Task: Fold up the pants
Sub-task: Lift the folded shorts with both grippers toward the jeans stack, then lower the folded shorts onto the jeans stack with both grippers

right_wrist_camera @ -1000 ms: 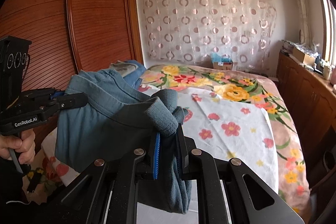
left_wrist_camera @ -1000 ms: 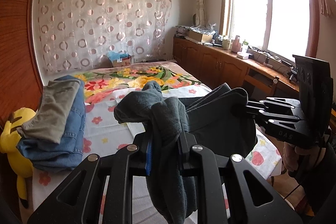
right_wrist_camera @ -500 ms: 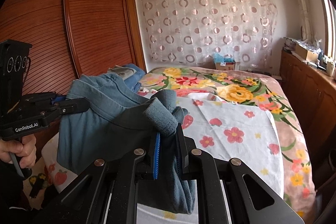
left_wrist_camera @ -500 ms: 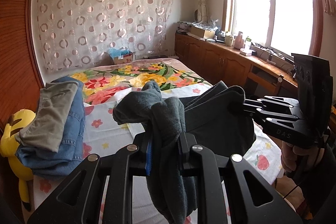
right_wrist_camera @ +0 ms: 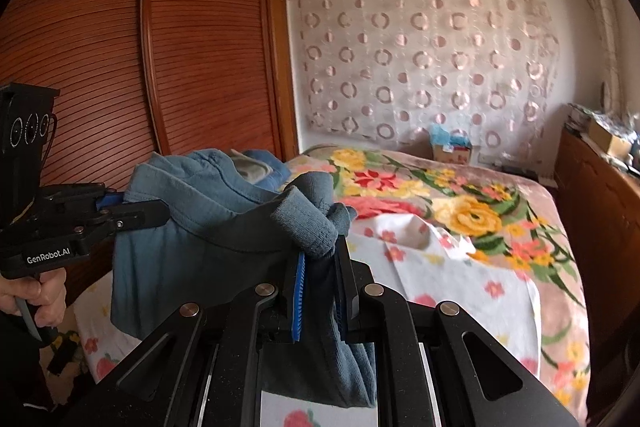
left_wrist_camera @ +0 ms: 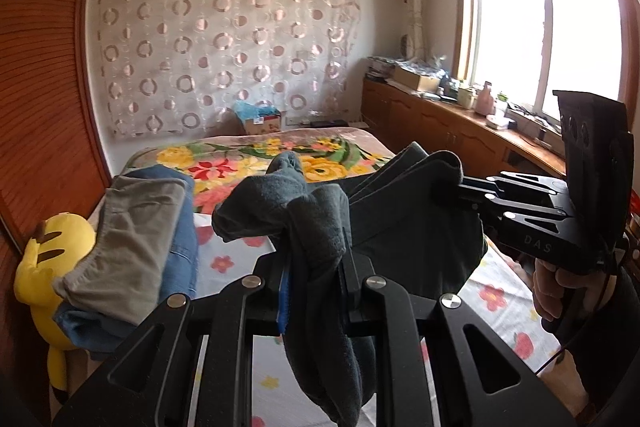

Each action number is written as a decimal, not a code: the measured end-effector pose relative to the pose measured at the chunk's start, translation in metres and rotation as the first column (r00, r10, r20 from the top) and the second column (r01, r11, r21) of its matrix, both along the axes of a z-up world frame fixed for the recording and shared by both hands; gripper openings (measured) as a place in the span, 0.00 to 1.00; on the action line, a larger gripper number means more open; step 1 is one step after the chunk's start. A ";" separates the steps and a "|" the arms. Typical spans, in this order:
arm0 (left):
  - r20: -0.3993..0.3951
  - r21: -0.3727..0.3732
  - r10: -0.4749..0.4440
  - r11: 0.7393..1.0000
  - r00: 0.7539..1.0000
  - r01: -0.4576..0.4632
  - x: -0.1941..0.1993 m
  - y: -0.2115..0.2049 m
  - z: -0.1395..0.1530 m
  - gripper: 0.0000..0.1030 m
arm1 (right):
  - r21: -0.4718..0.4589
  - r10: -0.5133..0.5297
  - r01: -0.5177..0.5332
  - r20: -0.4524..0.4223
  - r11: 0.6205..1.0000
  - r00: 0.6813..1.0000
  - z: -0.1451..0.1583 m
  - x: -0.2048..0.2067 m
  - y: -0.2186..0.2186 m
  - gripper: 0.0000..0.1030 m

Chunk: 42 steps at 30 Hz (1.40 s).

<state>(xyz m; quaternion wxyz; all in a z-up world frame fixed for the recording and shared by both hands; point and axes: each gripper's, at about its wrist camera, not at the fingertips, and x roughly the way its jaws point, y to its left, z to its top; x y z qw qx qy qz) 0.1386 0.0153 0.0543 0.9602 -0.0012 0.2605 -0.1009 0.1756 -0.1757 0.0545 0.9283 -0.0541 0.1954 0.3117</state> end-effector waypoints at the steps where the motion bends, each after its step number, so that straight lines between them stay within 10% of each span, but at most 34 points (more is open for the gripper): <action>1: 0.001 -0.002 0.010 1.000 1.000 -0.010 0.002 0.003 0.001 0.19 | -0.003 0.009 -0.009 0.003 1.000 1.000 0.000 0.005 0.002 0.12; 42: 0.037 -0.055 0.358 0.933 0.933 -0.356 0.033 0.129 -0.006 0.19 | -0.011 0.307 -0.307 0.067 0.952 0.949 -0.021 0.200 0.099 0.12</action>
